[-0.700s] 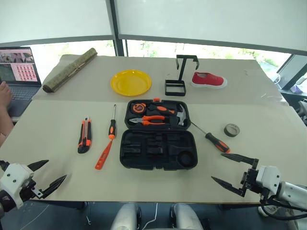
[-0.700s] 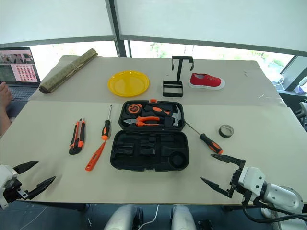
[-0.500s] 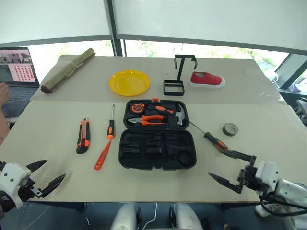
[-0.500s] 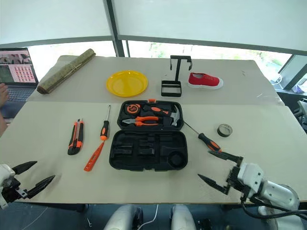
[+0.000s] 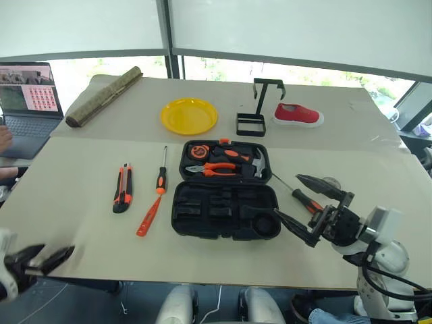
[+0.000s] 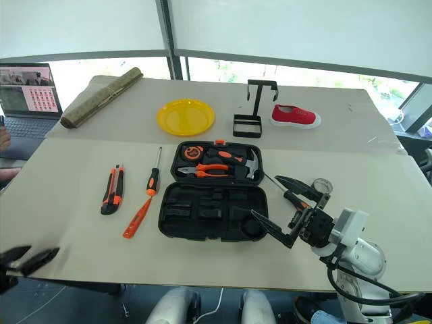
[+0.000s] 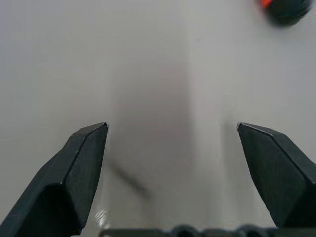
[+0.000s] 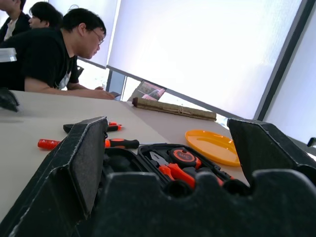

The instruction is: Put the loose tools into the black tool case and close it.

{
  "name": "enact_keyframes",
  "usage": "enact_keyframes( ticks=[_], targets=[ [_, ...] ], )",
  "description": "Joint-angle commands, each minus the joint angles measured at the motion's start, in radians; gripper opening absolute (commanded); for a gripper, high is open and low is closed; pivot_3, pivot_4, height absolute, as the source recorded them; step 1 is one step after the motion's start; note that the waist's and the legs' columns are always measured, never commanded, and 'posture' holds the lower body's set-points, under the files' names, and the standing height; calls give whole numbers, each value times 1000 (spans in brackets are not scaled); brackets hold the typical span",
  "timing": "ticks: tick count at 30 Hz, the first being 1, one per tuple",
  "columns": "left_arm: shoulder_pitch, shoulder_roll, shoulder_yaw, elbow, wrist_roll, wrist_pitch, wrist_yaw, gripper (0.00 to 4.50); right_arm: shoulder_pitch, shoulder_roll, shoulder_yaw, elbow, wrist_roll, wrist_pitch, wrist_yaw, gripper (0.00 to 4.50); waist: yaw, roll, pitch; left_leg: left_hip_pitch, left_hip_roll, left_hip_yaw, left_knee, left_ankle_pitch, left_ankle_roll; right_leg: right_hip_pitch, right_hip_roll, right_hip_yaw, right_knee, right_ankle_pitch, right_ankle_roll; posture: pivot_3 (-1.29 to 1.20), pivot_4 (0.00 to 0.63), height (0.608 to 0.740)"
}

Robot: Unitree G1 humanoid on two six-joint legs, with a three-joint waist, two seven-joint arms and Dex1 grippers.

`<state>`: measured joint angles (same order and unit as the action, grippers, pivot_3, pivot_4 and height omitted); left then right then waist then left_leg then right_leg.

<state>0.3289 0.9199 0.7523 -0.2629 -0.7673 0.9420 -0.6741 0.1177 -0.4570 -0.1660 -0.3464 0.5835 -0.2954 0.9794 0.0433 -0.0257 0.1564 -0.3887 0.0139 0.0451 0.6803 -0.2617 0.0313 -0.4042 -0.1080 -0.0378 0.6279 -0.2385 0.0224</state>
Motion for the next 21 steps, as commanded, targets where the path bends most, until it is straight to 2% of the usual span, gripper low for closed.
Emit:
enact_keyframes(
  ticks=[1,2,4,8,10,14,21],
  targets=[
    [-303,68,-138,-82,-150,263,150,4500,-17,-3,-15,-50,3,6,-36,4477,-2,-1,0,0,0,0,0,1,0,0,1,0,1,0,0,0,150,740],
    [-393,60,-196,-89,-152,317,197,4500,-19,-5,-15,-55,3,12,-42,4477,-5,-2,-1,0,-1,0,0,1,0,1,1,1,0,1,0,0,150,740],
    [-582,-13,-294,-70,-139,432,310,4500,-19,-11,-15,-66,6,26,-55,4477,-17,-2,-1,0,-3,1,0,1,0,2,1,3,0,3,3,0,150,740],
    [-801,-162,-449,-3,-28,553,483,4500,-5,-22,-16,-93,0,48,-74,4477,-40,-1,0,0,-5,5,-2,2,-1,0,6,12,4,4,3,0,150,740],
    [-848,-229,-502,40,46,541,548,4500,10,-22,-22,-105,-3,55,-88,4477,-46,-1,0,-1,-3,6,-2,2,-2,-1,8,13,3,4,3,0,150,740],
    [-886,-316,-517,112,138,493,606,4500,49,-19,-26,-120,-10,46,-96,4477,-52,-2,0,0,0,9,-2,1,-2,-1,12,21,2,4,3,0,150,740],
    [-956,-444,-559,251,210,422,584,4500,90,-9,-25,-110,-14,21,-92,4477,-35,-3,1,1,-1,10,-1,1,-2,-1,12,24,3,4,3,0,150,740]
  ],
)
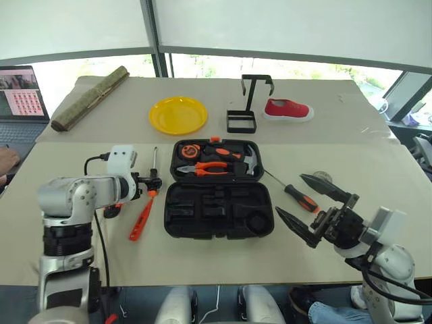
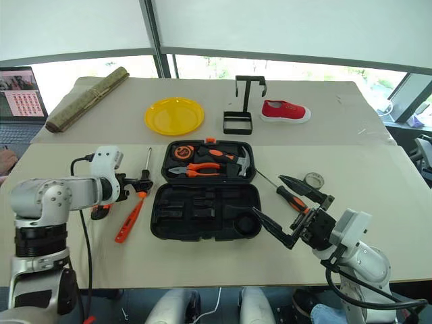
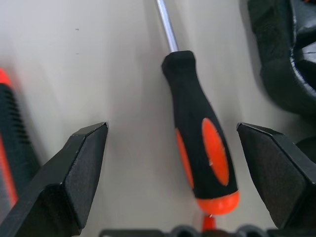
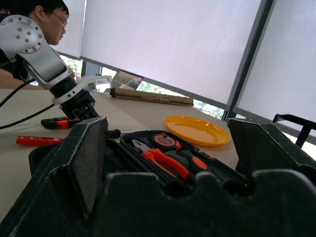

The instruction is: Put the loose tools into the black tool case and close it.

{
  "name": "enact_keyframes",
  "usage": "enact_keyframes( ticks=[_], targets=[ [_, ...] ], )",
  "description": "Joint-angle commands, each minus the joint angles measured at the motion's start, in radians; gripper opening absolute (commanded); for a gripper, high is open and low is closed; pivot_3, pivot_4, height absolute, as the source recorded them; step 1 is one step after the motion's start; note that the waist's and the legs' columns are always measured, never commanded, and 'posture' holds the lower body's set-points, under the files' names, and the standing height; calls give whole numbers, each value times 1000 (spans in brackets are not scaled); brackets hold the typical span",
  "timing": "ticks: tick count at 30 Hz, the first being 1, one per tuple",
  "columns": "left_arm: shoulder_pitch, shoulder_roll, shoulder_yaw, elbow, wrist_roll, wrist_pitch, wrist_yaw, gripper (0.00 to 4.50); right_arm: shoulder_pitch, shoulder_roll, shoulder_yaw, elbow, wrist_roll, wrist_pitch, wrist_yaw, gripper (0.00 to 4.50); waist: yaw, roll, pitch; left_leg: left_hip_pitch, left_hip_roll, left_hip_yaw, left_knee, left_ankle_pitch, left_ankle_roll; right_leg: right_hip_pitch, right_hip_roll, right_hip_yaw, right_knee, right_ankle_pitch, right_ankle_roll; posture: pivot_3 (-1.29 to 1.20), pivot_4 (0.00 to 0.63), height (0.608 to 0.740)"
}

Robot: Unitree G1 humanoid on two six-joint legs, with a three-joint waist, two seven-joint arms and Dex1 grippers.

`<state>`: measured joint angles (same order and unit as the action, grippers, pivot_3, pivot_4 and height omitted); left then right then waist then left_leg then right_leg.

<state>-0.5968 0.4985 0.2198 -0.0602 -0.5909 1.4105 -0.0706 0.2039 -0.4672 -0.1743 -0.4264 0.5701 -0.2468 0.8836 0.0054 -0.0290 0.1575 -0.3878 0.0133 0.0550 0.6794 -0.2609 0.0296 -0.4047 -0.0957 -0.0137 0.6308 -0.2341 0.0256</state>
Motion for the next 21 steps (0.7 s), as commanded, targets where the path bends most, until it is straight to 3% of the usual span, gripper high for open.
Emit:
enact_keyframes(
  ticks=[1,2,11,15,21],
  targets=[
    [-34,-22,-43,70,52,-62,-26,3982,5,1,-18,-24,0,-33,8,4500,6,0,0,0,0,0,0,0,0,0,0,0,0,0,0,0,150,740],
    [-37,-24,-47,87,65,-72,-29,3935,6,2,-19,-19,1,-37,11,4500,7,0,0,0,0,0,0,0,0,0,0,0,0,0,0,0,150,740],
    [15,32,-21,49,109,-78,-86,823,45,12,-29,-2,0,-78,33,4500,-1,0,0,2,1,1,0,0,0,0,1,2,1,0,0,0,150,740],
    [14,44,31,25,106,-260,-150,736,62,11,-41,25,-2,-102,45,4500,-7,0,0,2,2,1,-1,0,0,0,1,2,1,0,-1,0,150,740],
    [38,142,-26,11,153,-775,-511,736,107,-45,-81,18,31,-43,60,4500,2,-1,1,0,1,2,-1,0,0,-2,-1,2,0,1,-2,0,150,740]
  ],
)
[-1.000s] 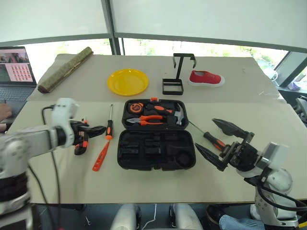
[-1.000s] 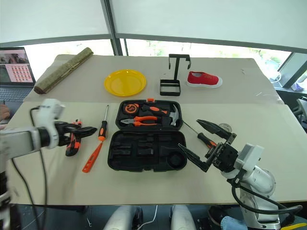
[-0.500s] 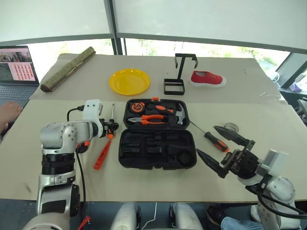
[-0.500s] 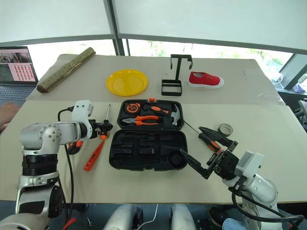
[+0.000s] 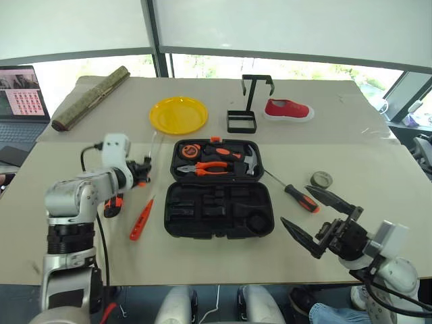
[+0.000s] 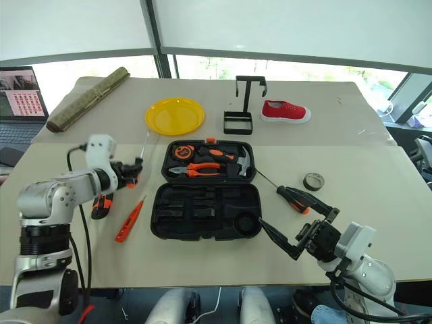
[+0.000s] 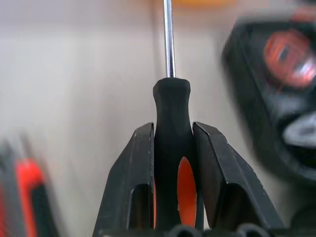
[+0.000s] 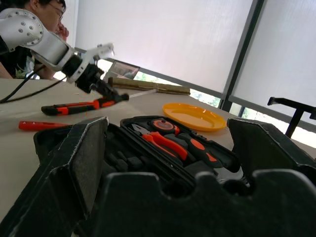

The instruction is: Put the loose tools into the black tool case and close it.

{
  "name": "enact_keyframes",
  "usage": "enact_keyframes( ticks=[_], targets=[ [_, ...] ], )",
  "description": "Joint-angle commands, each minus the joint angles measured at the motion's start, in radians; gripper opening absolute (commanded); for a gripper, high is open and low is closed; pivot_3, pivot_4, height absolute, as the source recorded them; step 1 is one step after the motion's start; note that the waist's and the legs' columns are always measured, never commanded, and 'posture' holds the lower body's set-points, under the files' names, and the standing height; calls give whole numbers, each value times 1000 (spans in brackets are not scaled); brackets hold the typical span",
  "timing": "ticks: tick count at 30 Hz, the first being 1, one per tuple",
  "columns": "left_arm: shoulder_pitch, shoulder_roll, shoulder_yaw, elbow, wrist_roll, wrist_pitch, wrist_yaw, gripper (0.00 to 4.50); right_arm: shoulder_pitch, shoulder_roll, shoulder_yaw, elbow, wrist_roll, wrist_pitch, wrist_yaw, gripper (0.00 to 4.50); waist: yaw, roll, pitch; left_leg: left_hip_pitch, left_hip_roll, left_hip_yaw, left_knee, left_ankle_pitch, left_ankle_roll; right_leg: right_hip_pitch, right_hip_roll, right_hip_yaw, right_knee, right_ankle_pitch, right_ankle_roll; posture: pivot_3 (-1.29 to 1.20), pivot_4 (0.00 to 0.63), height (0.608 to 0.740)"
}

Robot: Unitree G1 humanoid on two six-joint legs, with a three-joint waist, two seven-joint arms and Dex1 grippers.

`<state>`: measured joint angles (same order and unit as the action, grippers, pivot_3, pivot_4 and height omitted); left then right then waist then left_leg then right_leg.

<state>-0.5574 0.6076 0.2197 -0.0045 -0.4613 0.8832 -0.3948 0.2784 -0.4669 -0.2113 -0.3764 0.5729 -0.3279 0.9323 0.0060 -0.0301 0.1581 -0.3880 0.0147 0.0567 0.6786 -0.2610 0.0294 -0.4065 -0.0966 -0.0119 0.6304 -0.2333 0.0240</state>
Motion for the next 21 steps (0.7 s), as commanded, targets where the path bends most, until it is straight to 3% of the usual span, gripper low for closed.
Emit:
enact_keyframes(
  ticks=[1,5,8,12,21],
  targets=[
    [9,71,-90,-55,57,-360,-304,736,54,-71,-58,-42,41,77,9,4500,4,0,0,0,0,1,0,0,0,0,-1,0,0,0,0,0,150,740],
    [8,158,-296,-41,155,-624,-636,736,88,-119,-98,-62,68,137,-4,4500,12,0,0,-1,0,2,0,-2,2,0,-4,-1,-3,0,0,0,150,740],
    [-45,148,-402,-23,182,-658,-761,736,93,-142,-113,-75,74,176,-8,4500,12,0,0,-1,0,4,0,-2,4,1,-6,-1,-3,0,0,0,150,740],
    [-102,152,-536,32,320,-685,-814,736,78,-173,-108,-121,71,252,-38,4500,9,0,0,-3,0,4,2,-2,5,0,0,0,-4,0,2,0,150,740],
    [-147,109,-618,85,454,-633,-807,736,-88,-283,-11,-159,24,450,-70,4500,5,0,0,-3,0,4,4,-2,5,0,4,1,-3,0,3,0,150,740]
  ],
)
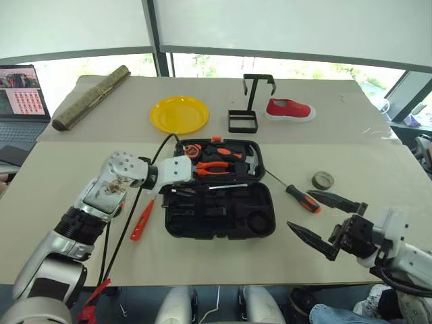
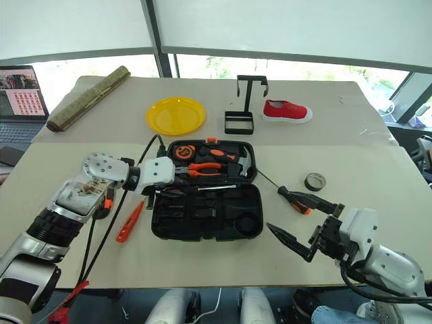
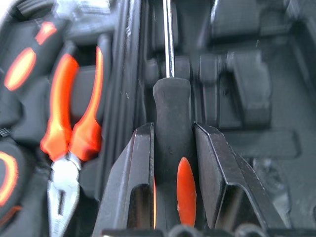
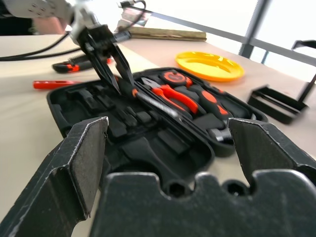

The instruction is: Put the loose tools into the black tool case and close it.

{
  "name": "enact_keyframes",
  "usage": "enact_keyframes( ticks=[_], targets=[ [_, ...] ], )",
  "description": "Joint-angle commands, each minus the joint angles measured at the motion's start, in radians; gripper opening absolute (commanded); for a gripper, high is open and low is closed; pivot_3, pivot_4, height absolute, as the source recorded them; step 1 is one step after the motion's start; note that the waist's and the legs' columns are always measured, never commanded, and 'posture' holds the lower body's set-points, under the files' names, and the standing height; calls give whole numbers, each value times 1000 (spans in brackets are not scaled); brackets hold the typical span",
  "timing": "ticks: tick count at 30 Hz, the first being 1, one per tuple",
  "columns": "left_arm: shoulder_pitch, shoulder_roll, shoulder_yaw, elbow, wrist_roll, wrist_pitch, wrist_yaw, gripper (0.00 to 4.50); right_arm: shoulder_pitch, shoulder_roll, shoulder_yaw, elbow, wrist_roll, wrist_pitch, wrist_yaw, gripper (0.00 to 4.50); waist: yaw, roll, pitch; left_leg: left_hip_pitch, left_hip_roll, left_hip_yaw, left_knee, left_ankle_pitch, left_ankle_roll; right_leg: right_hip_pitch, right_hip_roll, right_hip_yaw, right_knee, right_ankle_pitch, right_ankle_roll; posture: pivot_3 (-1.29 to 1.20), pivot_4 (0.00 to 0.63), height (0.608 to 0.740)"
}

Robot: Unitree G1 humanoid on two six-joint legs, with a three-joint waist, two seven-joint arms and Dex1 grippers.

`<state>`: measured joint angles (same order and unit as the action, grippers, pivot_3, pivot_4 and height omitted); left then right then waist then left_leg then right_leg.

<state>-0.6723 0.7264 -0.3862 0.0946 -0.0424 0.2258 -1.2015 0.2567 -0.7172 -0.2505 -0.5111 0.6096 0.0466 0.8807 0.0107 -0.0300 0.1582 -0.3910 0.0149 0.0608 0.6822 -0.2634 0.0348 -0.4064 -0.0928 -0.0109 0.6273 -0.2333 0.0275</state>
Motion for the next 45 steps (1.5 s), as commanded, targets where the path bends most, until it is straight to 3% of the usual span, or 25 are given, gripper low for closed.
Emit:
enact_keyframes(
  ticks=[1,7,16,18,23,29,34,38,45],
  targets=[
    [-33,-10,-20,-11,53,30,1,736,-95,-49,42,-23,-22,108,-27,4500,1,0,0,0,0,0,0,0,0,0,0,0,0,0,0,0,150,740],
    [-44,-44,-28,18,110,47,29,736,-218,-110,90,-10,-33,266,-46,4500,3,0,0,-2,0,0,2,-1,1,0,0,-1,0,0,1,0,150,740],
    [-54,-77,-45,18,154,30,9,736,-234,-129,84,-24,-38,360,-42,4500,3,0,0,-3,0,0,3,-1,2,0,0,-1,0,0,1,0,150,740],
    [-48,-81,-42,10,149,25,0,1737,-231,-126,79,-29,-36,369,-44,4500,3,0,0,-3,0,0,3,-1,2,0,-1,-1,0,0,1,0,150,740],
    [-34,-151,71,-8,42,-44,49,3127,-213,-100,46,-67,14,366,-36,4500,13,0,0,-5,0,-2,8,-1,2,0,-1,-2,1,1,2,0,150,740],
    [-2,-162,157,4,-46,-96,44,3127,-143,-70,-21,-103,75,358,-6,4500,9,0,0,-14,0,-3,15,-3,6,-5,-1,-1,2,2,5,0,150,740],
    [63,-219,233,104,-163,-110,27,1713,-130,-4,-63,-108,128,337,-21,4500,2,0,0,-13,0,-3,15,-3,6,-5,-1,-1,3,3,5,0,150,740],
    [65,-257,241,231,-166,-186,16,78,-143,26,-71,-106,137,341,-38,4500,2,0,0,-13,0,-3,16,-3,6,-5,-1,-1,3,3,5,0,150,740],
    [24,-282,205,376,-109,-279,10,27,-127,22,-75,-96,125,333,-30,4500,4,0,0,-13,-1,-3,16,-3,6,-5,-1,-2,3,3,5,0,150,740]
  ],
)
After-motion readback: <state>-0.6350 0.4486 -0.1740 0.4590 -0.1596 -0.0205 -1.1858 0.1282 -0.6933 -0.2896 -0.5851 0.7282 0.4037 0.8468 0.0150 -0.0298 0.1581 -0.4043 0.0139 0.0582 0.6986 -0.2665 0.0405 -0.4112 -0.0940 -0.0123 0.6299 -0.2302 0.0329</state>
